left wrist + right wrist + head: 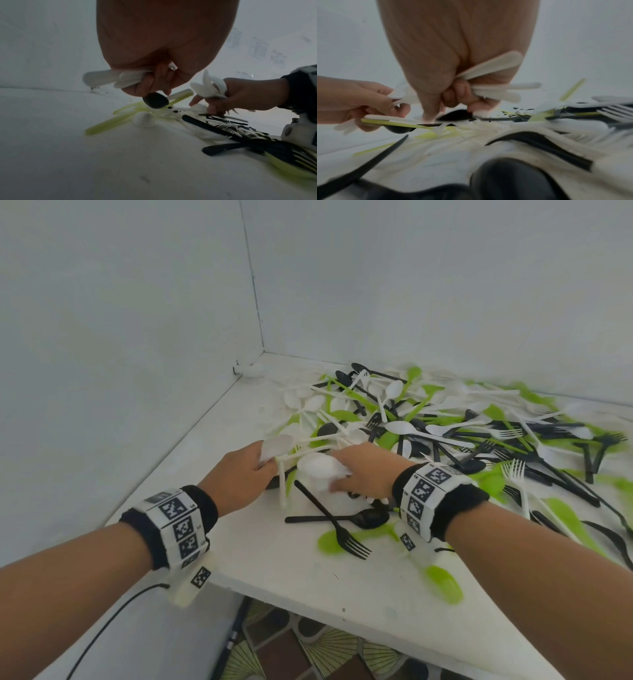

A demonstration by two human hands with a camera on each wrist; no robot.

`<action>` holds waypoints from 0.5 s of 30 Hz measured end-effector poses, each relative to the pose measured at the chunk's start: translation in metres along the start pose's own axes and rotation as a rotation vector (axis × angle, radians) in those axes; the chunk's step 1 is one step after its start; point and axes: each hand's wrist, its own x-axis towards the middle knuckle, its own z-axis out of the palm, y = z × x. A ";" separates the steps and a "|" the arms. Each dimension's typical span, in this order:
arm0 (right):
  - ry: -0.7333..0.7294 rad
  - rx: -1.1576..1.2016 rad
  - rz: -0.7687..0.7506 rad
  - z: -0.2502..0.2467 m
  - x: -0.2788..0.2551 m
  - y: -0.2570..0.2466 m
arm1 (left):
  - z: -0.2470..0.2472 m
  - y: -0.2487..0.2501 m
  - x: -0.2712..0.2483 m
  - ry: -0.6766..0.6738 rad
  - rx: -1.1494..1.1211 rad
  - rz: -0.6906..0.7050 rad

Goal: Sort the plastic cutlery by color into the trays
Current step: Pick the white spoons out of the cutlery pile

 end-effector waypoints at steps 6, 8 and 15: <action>0.557 0.165 0.018 -0.005 0.008 0.006 | -0.003 0.001 0.022 0.016 0.030 0.041; 0.648 0.271 0.038 -0.008 0.011 0.005 | -0.002 -0.001 0.029 -0.004 0.025 0.053; 0.833 0.560 0.190 -0.021 0.018 0.000 | -0.005 -0.012 0.055 0.096 0.086 0.015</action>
